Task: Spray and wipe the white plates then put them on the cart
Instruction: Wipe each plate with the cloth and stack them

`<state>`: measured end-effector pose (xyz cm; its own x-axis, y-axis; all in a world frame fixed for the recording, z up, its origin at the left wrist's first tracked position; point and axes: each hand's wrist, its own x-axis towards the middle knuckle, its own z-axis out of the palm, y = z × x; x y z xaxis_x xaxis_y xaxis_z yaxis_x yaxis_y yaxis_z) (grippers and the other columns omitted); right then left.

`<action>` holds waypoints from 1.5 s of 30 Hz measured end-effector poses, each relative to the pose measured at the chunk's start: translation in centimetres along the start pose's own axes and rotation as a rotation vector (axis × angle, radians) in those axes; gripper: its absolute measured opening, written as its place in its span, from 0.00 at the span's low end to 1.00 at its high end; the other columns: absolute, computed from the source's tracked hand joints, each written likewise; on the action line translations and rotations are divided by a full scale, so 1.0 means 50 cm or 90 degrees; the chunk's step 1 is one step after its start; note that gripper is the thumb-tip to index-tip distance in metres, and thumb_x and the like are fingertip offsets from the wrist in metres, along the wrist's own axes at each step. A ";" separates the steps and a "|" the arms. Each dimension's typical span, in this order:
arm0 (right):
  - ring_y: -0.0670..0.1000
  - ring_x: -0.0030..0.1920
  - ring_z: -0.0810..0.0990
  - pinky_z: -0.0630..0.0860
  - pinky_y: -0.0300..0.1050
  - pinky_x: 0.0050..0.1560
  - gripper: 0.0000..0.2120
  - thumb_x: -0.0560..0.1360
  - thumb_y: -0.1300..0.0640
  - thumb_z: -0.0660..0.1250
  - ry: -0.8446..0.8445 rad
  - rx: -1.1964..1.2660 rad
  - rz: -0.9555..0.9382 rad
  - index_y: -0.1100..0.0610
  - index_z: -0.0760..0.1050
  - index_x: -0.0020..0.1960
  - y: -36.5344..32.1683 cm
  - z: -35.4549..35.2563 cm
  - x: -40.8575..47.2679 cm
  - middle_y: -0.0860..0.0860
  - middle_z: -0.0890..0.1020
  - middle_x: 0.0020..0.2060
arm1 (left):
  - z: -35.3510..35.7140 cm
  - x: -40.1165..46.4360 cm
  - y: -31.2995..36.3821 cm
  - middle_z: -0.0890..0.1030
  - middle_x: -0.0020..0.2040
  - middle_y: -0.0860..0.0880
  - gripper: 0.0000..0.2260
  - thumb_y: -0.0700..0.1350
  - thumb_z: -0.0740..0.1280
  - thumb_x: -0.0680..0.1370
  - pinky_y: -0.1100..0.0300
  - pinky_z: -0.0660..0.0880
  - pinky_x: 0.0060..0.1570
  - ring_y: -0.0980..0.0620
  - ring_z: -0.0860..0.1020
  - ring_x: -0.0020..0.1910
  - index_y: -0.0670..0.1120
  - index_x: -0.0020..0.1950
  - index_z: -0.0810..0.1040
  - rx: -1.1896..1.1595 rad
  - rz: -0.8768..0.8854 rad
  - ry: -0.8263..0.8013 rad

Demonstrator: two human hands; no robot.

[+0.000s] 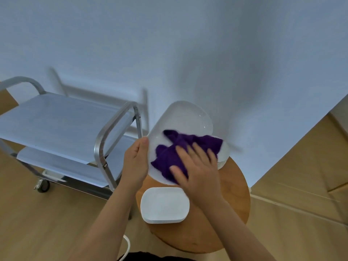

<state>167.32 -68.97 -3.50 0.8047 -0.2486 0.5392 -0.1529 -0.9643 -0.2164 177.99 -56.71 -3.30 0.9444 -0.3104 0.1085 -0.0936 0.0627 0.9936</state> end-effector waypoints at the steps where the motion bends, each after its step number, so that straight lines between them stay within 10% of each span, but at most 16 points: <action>1: 0.57 0.67 0.71 0.58 0.57 0.69 0.24 0.77 0.44 0.53 -0.019 -0.012 0.050 0.53 0.73 0.66 0.019 -0.005 0.015 0.52 0.77 0.64 | -0.005 -0.001 -0.002 0.76 0.35 0.46 0.17 0.50 0.55 0.83 0.54 0.72 0.37 0.48 0.74 0.35 0.47 0.41 0.78 0.034 0.009 -0.026; 6: 0.55 0.76 0.44 0.37 0.52 0.73 0.28 0.77 0.43 0.41 -0.133 -0.044 0.124 0.48 0.51 0.77 0.071 -0.002 0.090 0.51 0.52 0.77 | 0.005 -0.007 -0.002 0.77 0.31 0.55 0.19 0.49 0.55 0.83 0.70 0.71 0.31 0.60 0.74 0.31 0.58 0.37 0.80 0.060 0.005 -0.082; 11: 0.58 0.76 0.45 0.42 0.58 0.72 0.29 0.78 0.41 0.36 -0.159 -0.007 0.084 0.47 0.43 0.77 -0.008 0.029 0.107 0.53 0.50 0.77 | 0.014 0.003 -0.003 0.78 0.38 0.38 0.18 0.49 0.55 0.83 0.55 0.73 0.40 0.48 0.75 0.38 0.41 0.44 0.78 0.035 0.027 -0.075; 15: 0.55 0.76 0.44 0.38 0.56 0.72 0.28 0.78 0.41 0.37 -0.175 0.032 0.009 0.47 0.42 0.77 -0.064 0.050 0.076 0.51 0.50 0.77 | 0.011 0.011 0.006 0.78 0.31 0.50 0.19 0.48 0.55 0.83 0.62 0.74 0.34 0.52 0.74 0.32 0.53 0.36 0.79 0.014 0.032 0.029; 21: 0.55 0.73 0.62 0.57 0.55 0.71 0.36 0.71 0.29 0.54 -0.168 0.039 -0.157 0.50 0.65 0.72 -0.031 0.040 0.014 0.51 0.66 0.72 | -0.004 0.019 0.016 0.74 0.34 0.44 0.16 0.49 0.58 0.82 0.56 0.71 0.37 0.48 0.72 0.35 0.43 0.38 0.74 -0.028 -0.054 0.069; 29: 0.55 0.51 0.83 0.76 0.51 0.53 0.18 0.65 0.51 0.77 0.091 0.021 -0.262 0.59 0.82 0.51 0.021 0.025 0.006 0.53 0.85 0.48 | -0.027 0.049 0.032 0.82 0.38 0.45 0.17 0.54 0.58 0.82 0.59 0.75 0.32 0.50 0.80 0.34 0.44 0.46 0.79 0.008 -0.254 -0.104; 31: 0.48 0.45 0.84 0.80 0.44 0.47 0.14 0.64 0.56 0.78 0.090 0.193 -0.182 0.56 0.82 0.48 0.011 -0.003 0.004 0.48 0.85 0.42 | -0.053 0.051 0.037 0.84 0.40 0.43 0.23 0.61 0.57 0.78 0.58 0.79 0.31 0.48 0.82 0.35 0.45 0.47 0.82 -0.092 -0.328 -0.189; 34: 0.36 0.40 0.81 0.75 0.27 0.35 0.14 0.69 0.60 0.74 0.013 0.618 0.251 0.45 0.74 0.47 -0.002 -0.062 0.021 0.35 0.82 0.37 | -0.073 0.056 0.022 0.84 0.53 0.45 0.32 0.72 0.51 0.70 0.52 0.80 0.44 0.47 0.83 0.50 0.53 0.57 0.81 -0.042 -0.309 -0.233; 38: 0.48 0.44 0.84 0.80 0.41 0.37 0.20 0.64 0.51 0.71 0.003 1.039 0.543 0.50 0.75 0.54 0.025 -0.072 0.039 0.48 0.85 0.44 | -0.055 0.022 -0.005 0.79 0.62 0.43 0.32 0.69 0.57 0.69 0.52 0.75 0.57 0.46 0.78 0.59 0.49 0.64 0.75 -0.031 -0.227 -0.269; 41: 0.51 0.46 0.84 0.81 0.47 0.40 0.21 0.65 0.48 0.71 0.017 1.103 0.640 0.52 0.77 0.57 0.031 -0.064 0.047 0.52 0.85 0.48 | -0.047 0.005 -0.009 0.84 0.52 0.41 0.32 0.65 0.78 0.57 0.55 0.80 0.43 0.46 0.83 0.48 0.45 0.53 0.84 -0.237 -0.303 -0.333; 45: 0.49 0.49 0.82 0.79 0.51 0.53 0.14 0.71 0.46 0.70 0.153 0.857 0.696 0.45 0.75 0.55 0.052 -0.036 0.052 0.46 0.84 0.49 | -0.024 -0.008 -0.008 0.81 0.57 0.38 0.32 0.55 0.80 0.63 0.52 0.80 0.46 0.42 0.82 0.52 0.42 0.62 0.80 -0.341 -0.334 -0.407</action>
<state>168.01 -72.30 -1.20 0.5511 -0.8015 -0.2321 0.1212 0.3521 -0.9281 178.02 -55.49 -3.79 0.4619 -0.8666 -0.1888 0.5925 0.1430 0.7928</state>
